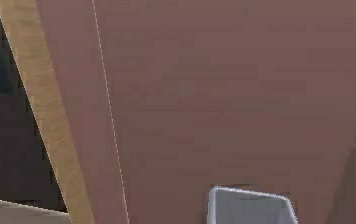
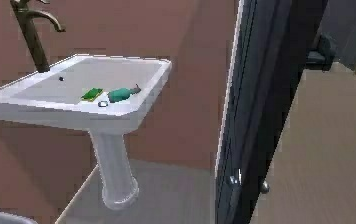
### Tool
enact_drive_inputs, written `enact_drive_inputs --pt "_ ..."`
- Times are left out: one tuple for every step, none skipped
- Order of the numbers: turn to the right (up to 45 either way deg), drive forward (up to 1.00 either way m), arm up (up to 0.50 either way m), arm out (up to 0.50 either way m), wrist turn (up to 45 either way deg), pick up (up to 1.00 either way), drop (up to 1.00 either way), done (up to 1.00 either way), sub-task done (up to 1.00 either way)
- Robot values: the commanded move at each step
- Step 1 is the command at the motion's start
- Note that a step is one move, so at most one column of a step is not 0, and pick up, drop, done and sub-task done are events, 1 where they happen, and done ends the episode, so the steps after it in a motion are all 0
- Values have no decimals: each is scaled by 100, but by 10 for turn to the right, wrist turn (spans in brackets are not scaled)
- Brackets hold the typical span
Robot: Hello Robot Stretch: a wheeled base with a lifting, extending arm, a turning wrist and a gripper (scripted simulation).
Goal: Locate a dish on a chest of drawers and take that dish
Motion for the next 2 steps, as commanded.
enact_drive_inputs --pt "-450 0 0 0 0 0 0 0 0" --pt "-120 0 0 0 0 0 0 0 0"
